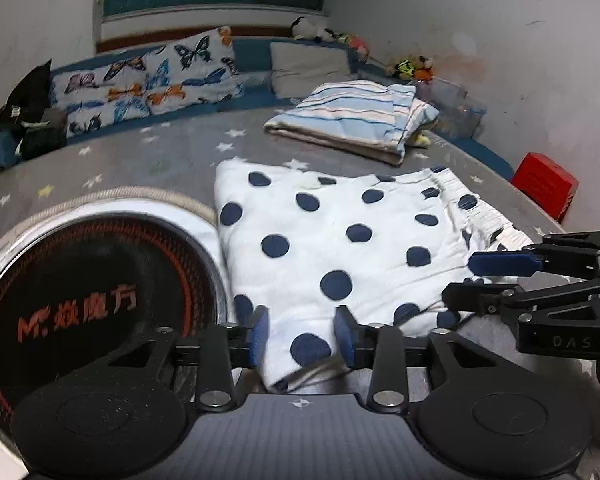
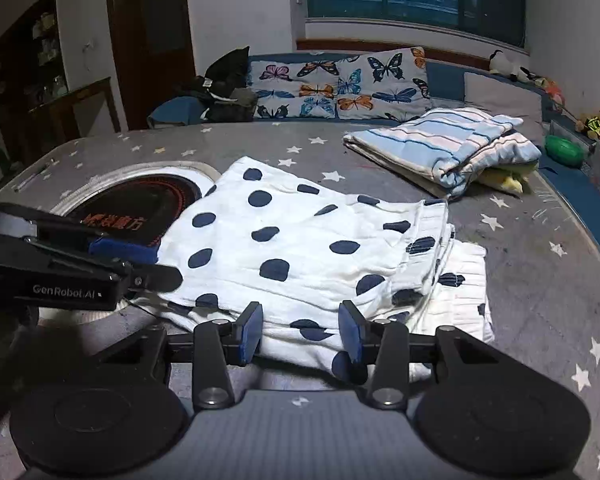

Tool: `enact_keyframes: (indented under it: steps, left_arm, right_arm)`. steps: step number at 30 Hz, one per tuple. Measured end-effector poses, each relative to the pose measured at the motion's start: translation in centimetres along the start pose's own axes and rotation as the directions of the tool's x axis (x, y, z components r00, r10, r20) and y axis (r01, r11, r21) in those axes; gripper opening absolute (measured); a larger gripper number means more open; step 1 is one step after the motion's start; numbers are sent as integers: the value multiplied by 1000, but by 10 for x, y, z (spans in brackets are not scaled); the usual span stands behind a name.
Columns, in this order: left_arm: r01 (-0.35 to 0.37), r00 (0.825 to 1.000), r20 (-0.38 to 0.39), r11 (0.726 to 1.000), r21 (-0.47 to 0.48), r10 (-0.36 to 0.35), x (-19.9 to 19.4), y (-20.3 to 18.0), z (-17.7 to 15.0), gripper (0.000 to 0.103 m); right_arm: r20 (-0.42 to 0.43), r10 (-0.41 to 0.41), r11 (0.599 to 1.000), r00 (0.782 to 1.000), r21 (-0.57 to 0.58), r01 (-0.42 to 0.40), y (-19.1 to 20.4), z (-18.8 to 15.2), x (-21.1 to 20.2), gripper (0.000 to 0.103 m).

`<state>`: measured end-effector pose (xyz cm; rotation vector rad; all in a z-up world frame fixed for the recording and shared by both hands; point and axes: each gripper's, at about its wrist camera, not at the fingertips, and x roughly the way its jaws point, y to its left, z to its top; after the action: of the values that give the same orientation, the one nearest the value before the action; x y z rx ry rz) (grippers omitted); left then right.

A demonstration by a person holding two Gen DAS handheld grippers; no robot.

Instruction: Fold clothes

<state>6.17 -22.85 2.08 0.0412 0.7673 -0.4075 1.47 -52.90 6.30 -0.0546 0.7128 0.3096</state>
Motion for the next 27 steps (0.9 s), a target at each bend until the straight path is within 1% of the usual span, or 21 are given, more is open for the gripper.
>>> enact_keyframes:
  steps: [1, 2, 4, 8, 10, 14, 18, 21, 23, 27]
  left_arm:
    - [-2, 1000, 0, 1000, 1, 2, -2, 0, 0, 49]
    - [-4, 1000, -1, 1000, 2, 4, -4, 0, 0, 54]
    - [-8, 1000, -1, 1000, 0, 8, -5, 1, -1, 57]
    - [-16, 1000, -16, 1000, -16, 16, -6, 1, -4, 61]
    - [-16, 1000, -19, 1000, -16, 16, -8, 1, -5, 62]
    - [-17, 1000, -12, 1000, -11, 17, -11, -1, -6, 68]
    - [-14, 1000, -10, 1000, -11, 14, -14, -3, -7, 71]
    - [-14, 1000, -5, 1000, -10, 14, -17, -4, -8, 78]
    - [-13, 1000, 0, 1000, -8, 13, -20, -5, -9, 86]
    - [-12, 1000, 3, 1000, -6, 12, -21, -7, -10, 88]
  right_arm:
    - [8, 1, 1000, 1000, 5, -1, 0, 0, -3, 43]
    - [16, 1, 1000, 1000, 9, -1, 1, 0, -6, 47]
    - [27, -7, 1000, 1000, 17, 7, 1, -1, -9, 53]
    - [1, -37, 999, 999, 39, 37, -2, -8, -1, 53]
    - [5, -38, 998, 999, 46, 38, -1, -11, -2, 53]
    - [30, -31, 998, 999, 57, 29, 1, -11, -9, 53]
    - [4, -40, 997, 999, 68, 40, -2, -14, -2, 53]
    - [4, -37, 996, 999, 76, 37, -3, -16, -4, 53]
    - [17, -32, 997, 999, 77, 30, -2, -16, -11, 60]
    - [22, -36, 996, 999, 77, 34, -1, -17, -15, 65]
